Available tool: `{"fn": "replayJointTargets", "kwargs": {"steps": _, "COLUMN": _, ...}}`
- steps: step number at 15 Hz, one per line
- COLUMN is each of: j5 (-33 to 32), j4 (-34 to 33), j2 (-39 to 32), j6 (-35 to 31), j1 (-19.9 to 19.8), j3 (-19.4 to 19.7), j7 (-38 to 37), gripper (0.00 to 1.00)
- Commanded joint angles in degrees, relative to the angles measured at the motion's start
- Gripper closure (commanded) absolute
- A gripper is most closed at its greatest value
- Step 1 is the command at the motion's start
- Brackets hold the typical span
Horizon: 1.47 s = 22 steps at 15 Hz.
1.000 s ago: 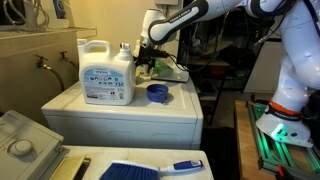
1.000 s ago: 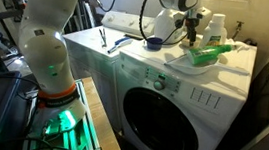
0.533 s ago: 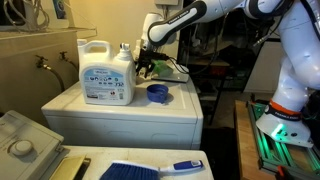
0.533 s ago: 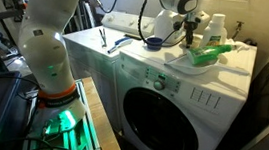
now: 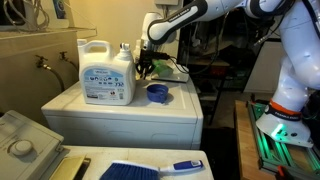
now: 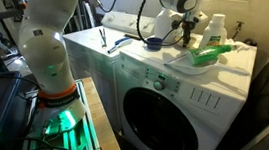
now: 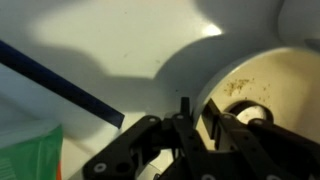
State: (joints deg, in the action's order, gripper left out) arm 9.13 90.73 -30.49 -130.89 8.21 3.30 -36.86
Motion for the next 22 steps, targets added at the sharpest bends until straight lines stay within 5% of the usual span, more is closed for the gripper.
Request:
{"fn": "replayJointTargets", "kwargs": {"steps": 1, "j5": 0.78, "j4": 3.41, "j2": 2.78, "j6": 1.7, "j1": -1.08, "j3": -0.93, "j7": 0.34, "gripper": 0.97}}
{"fn": "replayJointTargets", "kwargs": {"steps": 22, "j5": -4.75, "j4": 25.67, "j2": 20.96, "j6": 0.16, "j1": -3.6, "j3": -1.36, "j7": 18.75, "gripper": 0.97}}
